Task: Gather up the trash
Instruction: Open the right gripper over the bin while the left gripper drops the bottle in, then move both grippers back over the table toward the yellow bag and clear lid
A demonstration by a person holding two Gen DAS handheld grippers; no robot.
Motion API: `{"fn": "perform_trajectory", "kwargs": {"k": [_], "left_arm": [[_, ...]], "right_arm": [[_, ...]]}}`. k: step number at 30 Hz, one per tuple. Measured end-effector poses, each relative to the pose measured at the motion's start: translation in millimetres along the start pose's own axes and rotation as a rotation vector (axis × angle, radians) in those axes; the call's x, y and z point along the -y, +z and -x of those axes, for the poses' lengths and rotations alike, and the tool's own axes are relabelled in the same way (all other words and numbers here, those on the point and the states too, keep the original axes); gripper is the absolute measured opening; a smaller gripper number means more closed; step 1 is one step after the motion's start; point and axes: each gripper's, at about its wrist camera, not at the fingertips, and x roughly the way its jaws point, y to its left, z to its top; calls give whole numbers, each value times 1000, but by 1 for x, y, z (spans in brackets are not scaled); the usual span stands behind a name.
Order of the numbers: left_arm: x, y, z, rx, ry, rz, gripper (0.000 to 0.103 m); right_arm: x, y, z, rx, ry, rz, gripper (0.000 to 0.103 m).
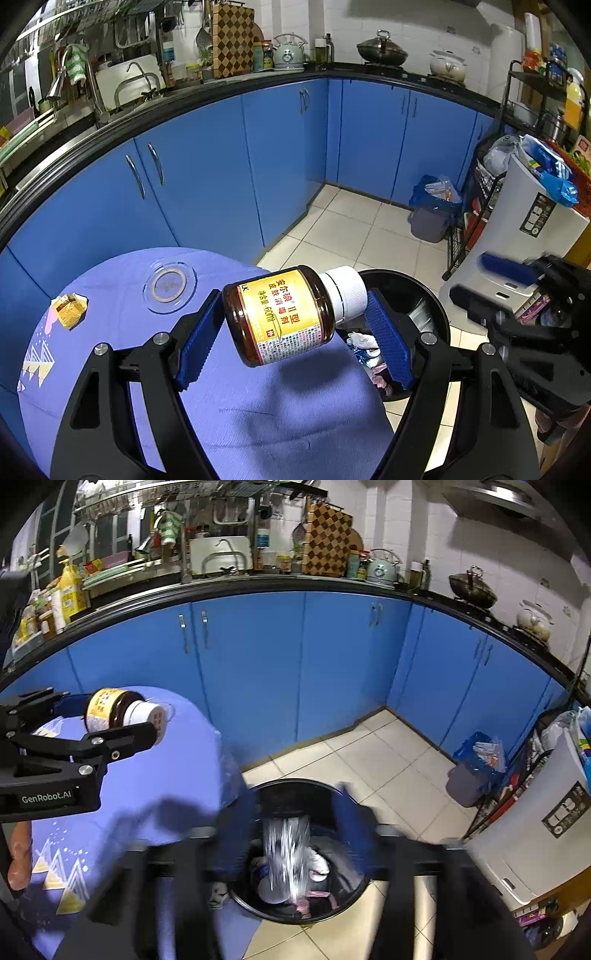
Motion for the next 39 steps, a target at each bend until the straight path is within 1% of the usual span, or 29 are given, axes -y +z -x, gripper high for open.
{"fn": "perform_trajectory", "kwargs": {"k": [1, 2, 6, 11, 21, 27, 28, 31, 33, 36, 39], "left_arm": [[1, 1, -3, -6, 1, 2, 77], [2, 1, -6, -15, -1, 0, 77], [13, 1, -13, -25, -5, -22, 77], [30, 4, -19, -26, -19, -50, 77], [64, 18, -32, -33, -55, -92, 77], [77, 26, -35, -17, -63, -113, 77], [78, 27, -34, -10, -60, -113, 78], [76, 30, -30, 15, -45, -99, 98], [73, 30, -25, 43, -32, -93, 98], [70, 30, -24, 42, -15, -100, 99], [63, 28, -23, 27, -14, -86, 99]], "right_arm": [[1, 0, 1, 18, -29, -1, 87], [2, 0, 4, 47, -63, 4, 89], [10, -2, 2, 50, -102, 1, 89], [24, -10, -1, 31, -124, -19, 89], [48, -15, 3, 23, -156, -43, 89], [60, -20, 2, 14, -162, -71, 89], [62, -20, 2, 14, -163, -77, 89], [67, -22, 1, 15, -153, -104, 89], [67, -23, 0, 12, -143, -117, 89], [62, -23, -2, 8, -140, -112, 89], [56, -21, -1, 10, -129, -104, 89]]}}
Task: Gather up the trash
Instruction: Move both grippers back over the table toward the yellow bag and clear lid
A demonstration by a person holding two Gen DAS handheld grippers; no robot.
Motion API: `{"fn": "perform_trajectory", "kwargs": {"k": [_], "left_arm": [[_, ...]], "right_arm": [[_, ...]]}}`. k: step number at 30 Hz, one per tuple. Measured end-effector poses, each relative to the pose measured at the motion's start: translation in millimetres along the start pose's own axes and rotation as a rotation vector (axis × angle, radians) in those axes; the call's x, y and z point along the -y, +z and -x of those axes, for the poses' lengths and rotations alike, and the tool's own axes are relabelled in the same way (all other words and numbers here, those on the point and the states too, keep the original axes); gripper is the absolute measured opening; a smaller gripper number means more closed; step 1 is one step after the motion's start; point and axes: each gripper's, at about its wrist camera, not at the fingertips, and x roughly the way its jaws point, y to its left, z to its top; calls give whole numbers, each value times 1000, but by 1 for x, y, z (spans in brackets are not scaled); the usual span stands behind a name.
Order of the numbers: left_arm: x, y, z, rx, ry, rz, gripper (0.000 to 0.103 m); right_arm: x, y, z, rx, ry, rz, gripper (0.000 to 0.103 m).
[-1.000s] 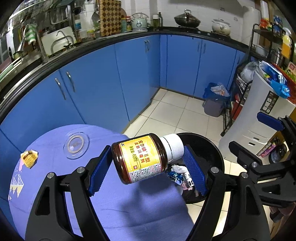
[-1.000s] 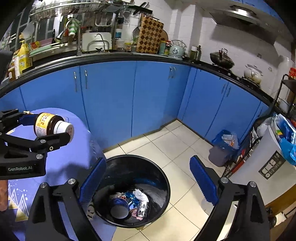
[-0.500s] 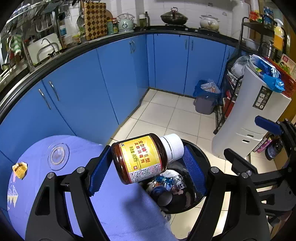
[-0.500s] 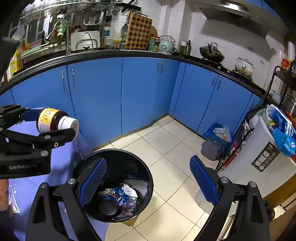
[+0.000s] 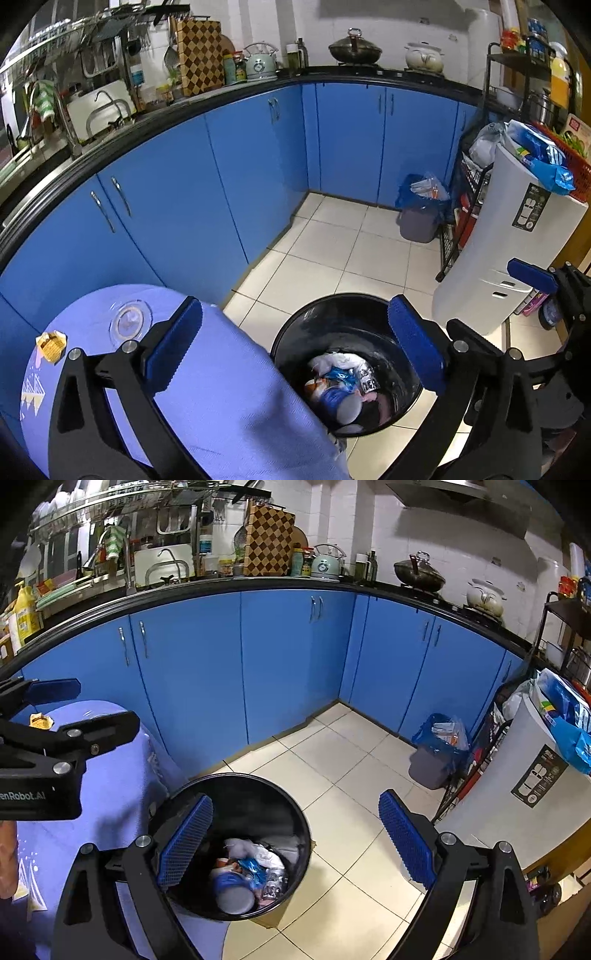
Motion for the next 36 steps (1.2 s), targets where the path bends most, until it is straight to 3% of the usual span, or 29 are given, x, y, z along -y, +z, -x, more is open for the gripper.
{"fn": "perform_trajectory", "kwargs": {"k": [11, 25, 32, 36], "left_arm": [[-44, -15, 21, 0, 29, 76, 99], [-130, -41, 77, 85, 108, 167, 99], [-180, -69, 80, 64, 182, 197, 99], [-215, -88, 78, 37, 168, 260, 99]], "right_arm": [[-41, 13, 11, 12, 44, 57, 89], [-136, 40, 32, 50, 113, 199, 89], [-193, 47, 26, 36, 172, 256, 89], [-224, 51, 15, 10, 226, 264, 89]]}}
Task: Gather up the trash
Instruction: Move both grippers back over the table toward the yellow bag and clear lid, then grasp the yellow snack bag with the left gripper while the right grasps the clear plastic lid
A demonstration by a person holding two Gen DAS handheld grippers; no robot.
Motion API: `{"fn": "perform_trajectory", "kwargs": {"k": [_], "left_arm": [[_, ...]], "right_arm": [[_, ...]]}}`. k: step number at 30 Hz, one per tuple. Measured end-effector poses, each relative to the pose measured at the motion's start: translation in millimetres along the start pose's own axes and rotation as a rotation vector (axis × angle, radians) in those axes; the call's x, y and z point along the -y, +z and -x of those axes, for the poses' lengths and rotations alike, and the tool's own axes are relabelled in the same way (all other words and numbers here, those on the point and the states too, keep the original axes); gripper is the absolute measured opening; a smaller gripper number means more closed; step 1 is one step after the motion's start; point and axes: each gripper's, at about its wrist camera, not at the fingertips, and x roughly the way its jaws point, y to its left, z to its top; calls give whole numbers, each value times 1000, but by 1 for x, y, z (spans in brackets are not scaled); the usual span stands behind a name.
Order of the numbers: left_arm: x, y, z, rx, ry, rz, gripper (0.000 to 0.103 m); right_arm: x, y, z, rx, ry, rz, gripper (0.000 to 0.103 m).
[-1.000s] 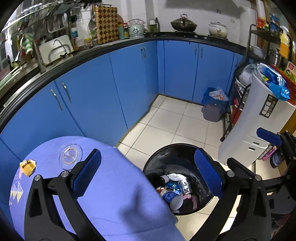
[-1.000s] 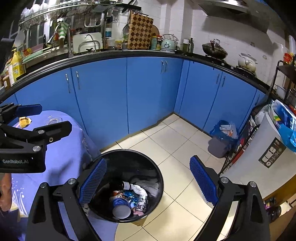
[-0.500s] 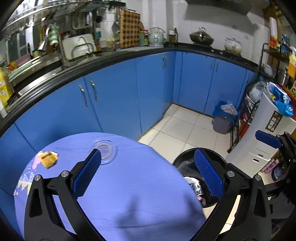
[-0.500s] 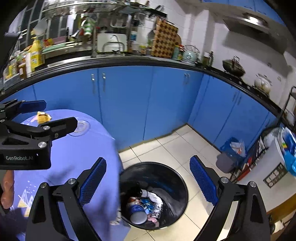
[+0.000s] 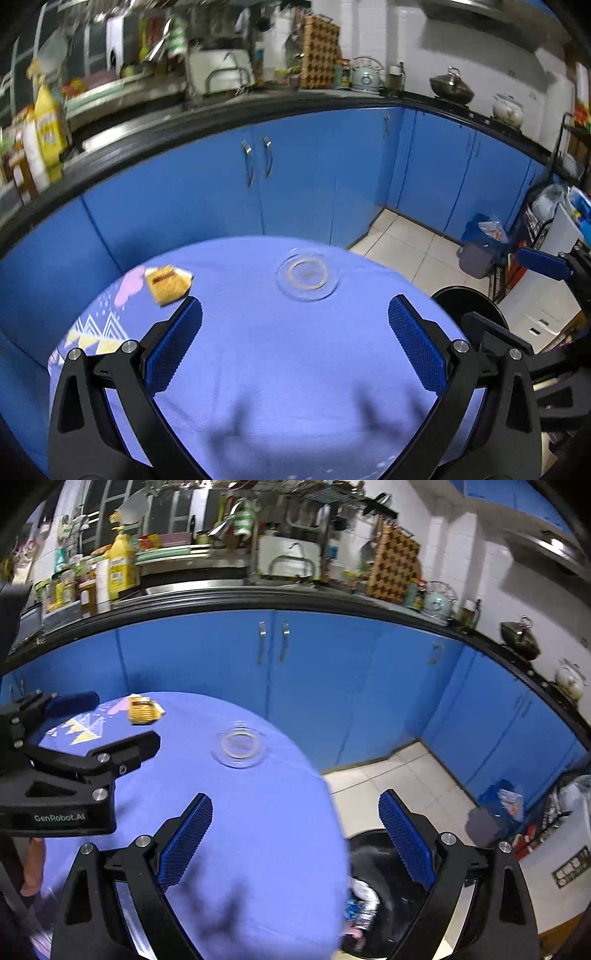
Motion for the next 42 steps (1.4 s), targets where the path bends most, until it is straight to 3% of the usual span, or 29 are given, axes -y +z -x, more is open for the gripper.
{"fn": "perform_trajectory", "kwargs": {"k": [5, 16, 31, 38, 42], "left_arm": [[-49, -12, -13, -25, 69, 56, 99], [-128, -16, -47, -50, 111, 127, 99], [-163, -2, -151, -167, 167, 103, 99], [-176, -2, -178, -214, 144, 121, 99], [-177, 0, -180, -200, 135, 114, 99]], "right_arm": [[-27, 9, -29, -31, 33, 6, 89], [-61, 22, -98, -126, 88, 5, 89], [-58, 31, -205, -275, 155, -73, 89], [-68, 44, -225, -269, 110, -15, 89], [-66, 52, -231, -252, 53, -12, 89]]}}
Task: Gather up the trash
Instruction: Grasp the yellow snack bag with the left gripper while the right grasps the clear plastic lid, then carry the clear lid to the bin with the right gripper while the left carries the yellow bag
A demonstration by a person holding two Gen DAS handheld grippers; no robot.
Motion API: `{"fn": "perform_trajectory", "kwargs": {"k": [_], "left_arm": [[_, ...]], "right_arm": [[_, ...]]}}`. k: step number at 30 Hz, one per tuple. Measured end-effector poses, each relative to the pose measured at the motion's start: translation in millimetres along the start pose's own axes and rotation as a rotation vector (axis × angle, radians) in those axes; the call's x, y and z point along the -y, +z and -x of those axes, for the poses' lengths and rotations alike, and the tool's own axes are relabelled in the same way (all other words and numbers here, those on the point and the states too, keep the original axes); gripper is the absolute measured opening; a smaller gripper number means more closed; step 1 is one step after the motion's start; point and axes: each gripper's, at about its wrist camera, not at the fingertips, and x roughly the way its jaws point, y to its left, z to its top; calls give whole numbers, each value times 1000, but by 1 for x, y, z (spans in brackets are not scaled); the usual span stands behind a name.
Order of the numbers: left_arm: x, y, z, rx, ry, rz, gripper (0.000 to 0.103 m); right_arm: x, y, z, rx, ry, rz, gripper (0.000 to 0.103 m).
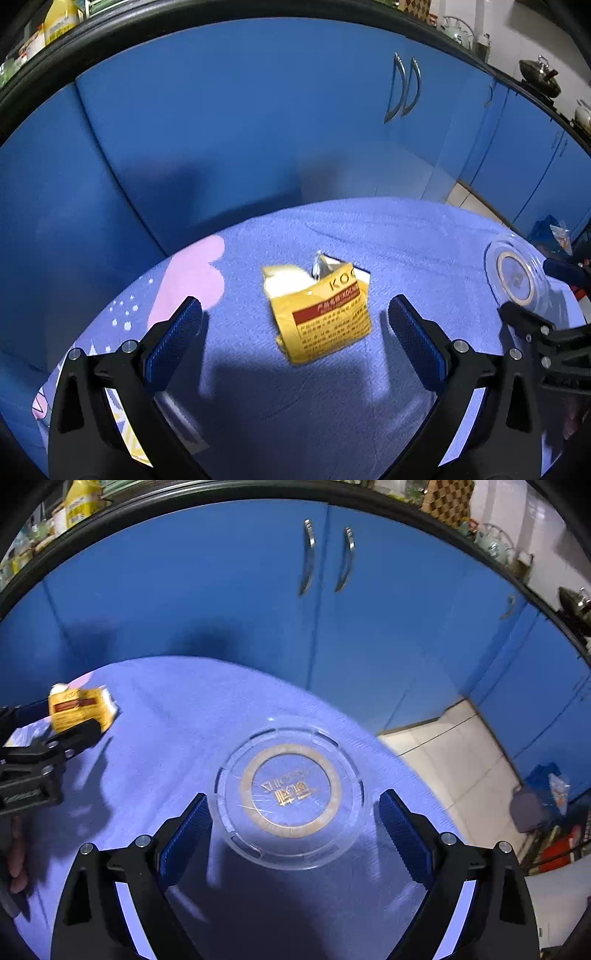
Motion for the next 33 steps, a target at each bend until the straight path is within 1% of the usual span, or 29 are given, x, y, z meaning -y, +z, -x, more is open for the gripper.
{"fn": "perform_trajectory", "kwargs": {"k": [2, 6, 8, 9, 10, 12, 14, 15, 16, 18, 19, 21, 24, 28, 33], "left_arm": [[0, 0, -2, -6, -5, -2, 99], [3, 3, -5, -22, -7, -5, 99], [5, 2, -7, -37, -14, -4, 98], [4, 2, -8, -42, -18, -1, 97], [3, 2, -9, -45, -24, 6, 93], [2, 1, -8, -41, -23, 13, 90], [1, -1, -5, -29, -27, 15, 80], [1, -2, -3, -25, -28, 12, 77], [0, -4, -2, -21, -28, 9, 71], [1, -6, 3, -17, -31, 3, 52], [0, -8, 5, -21, -38, 3, 49], [-1, -10, 10, -33, -76, 15, 49], [-3, -16, 18, -36, -103, 25, 48], [-1, -25, 37, -21, -116, 21, 48], [12, -43, 65, -10, -114, -14, 48]], "right_arm": [[0, 2, -3, -5, 8, 5, 89], [9, 6, -11, -23, 71, -61, 90], [13, 5, -11, -13, 85, -76, 90], [12, 4, -10, -5, 81, -61, 89], [10, 2, -9, 1, 88, -56, 86], [7, -3, -4, 6, 95, -44, 85], [6, -7, -2, 8, 100, -33, 84], [4, -8, 0, 12, 98, -21, 84], [2, -10, 2, 14, 93, -13, 84], [-3, -14, 6, 15, 92, 4, 84], [-6, -17, 11, 17, 93, 10, 84], [-10, -24, 18, 22, 93, 18, 84], [-8, -31, 30, 30, 103, 19, 84], [-10, -39, 52, 52, 109, 28, 84], [-7, -52, 82, 81, 102, 31, 84]]}}
